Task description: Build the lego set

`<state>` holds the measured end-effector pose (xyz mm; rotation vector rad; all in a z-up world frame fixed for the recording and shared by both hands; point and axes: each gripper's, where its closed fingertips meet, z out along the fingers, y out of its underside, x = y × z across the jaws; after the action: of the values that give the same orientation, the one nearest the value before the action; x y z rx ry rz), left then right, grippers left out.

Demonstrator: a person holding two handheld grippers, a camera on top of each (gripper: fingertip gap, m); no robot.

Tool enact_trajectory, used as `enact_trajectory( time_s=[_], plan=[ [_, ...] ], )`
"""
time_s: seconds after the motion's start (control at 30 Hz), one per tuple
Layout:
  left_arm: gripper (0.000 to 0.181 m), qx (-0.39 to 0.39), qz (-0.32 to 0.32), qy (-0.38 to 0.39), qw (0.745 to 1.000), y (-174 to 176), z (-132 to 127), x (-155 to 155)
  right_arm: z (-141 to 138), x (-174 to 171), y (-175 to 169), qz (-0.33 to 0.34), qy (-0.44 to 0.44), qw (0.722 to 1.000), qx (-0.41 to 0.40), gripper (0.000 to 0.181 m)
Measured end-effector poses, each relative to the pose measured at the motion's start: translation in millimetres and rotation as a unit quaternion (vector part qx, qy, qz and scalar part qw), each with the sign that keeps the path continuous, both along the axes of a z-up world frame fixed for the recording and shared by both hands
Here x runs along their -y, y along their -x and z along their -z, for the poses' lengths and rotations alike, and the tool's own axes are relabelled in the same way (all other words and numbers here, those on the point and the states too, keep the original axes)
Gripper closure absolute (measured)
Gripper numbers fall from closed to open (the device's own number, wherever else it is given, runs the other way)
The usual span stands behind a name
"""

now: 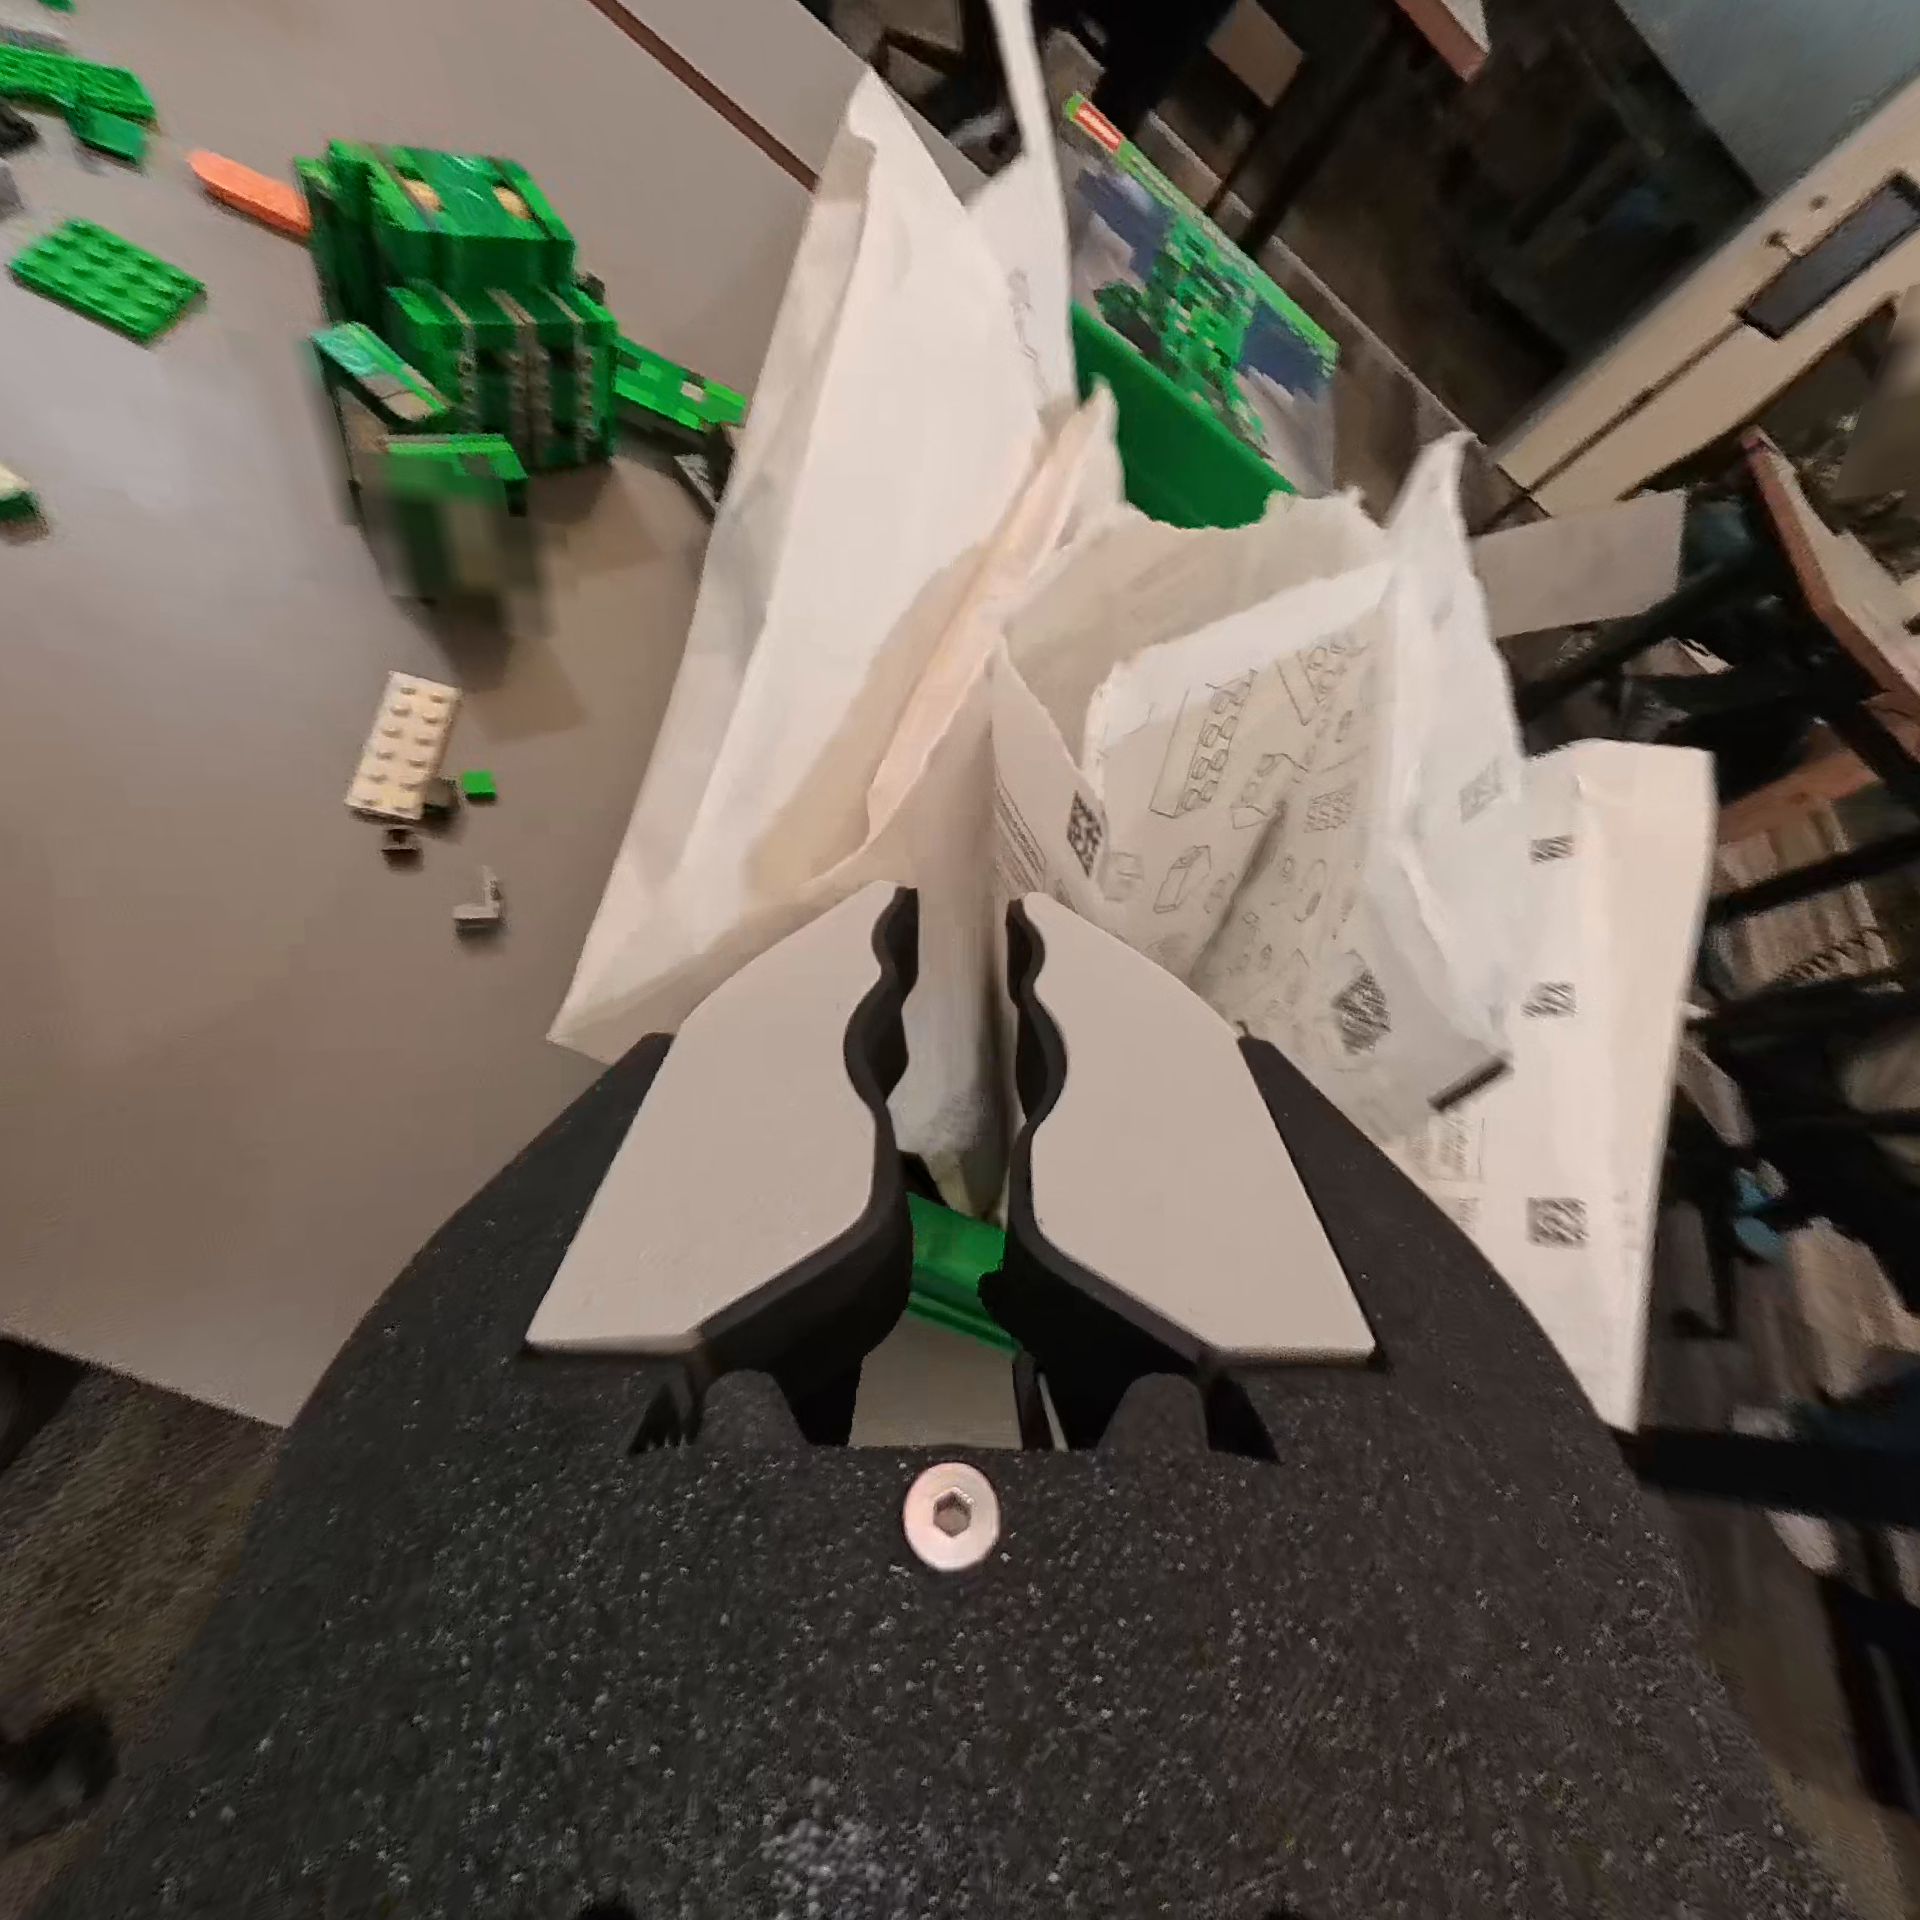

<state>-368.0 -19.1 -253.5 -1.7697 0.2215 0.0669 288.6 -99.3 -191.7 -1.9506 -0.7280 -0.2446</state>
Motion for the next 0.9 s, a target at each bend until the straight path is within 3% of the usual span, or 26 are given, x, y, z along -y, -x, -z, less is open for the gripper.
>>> enact_trajectory(
  time_s=[0.2, 0.27, 0.43, 0.67, 0.9],
  plan=[
    [0.161, 0.000, 0.001, 0.000, 1.000, 0, 0, 0, -24, 8, 15, -0.048, -0.029, 0.989, -0.139, 0.163],
    [0.161, -0.003, 0.002, 0.002, 1.000, -1, 1, 0, -22, 10, 16, -0.048, 0.002, 0.987, -0.156, 0.161],
    [0.161, -0.014, 0.003, 0.006, 1.000, -3, 2, -1, 0, 5, 17, -0.019, 0.086, 0.989, -0.122, 0.159],
    [0.161, -0.007, 0.004, 0.003, 1.000, -2, 1, 0, -6, -13, 0, 0.076, 0.067, 0.988, -0.119, 0.158],
    [0.162, -0.009, 0.007, 0.005, 1.000, -3, 2, 0, -23, -10, -37, 0.193, 0.003, 0.981, 0.014, 0.162]
  ],
)
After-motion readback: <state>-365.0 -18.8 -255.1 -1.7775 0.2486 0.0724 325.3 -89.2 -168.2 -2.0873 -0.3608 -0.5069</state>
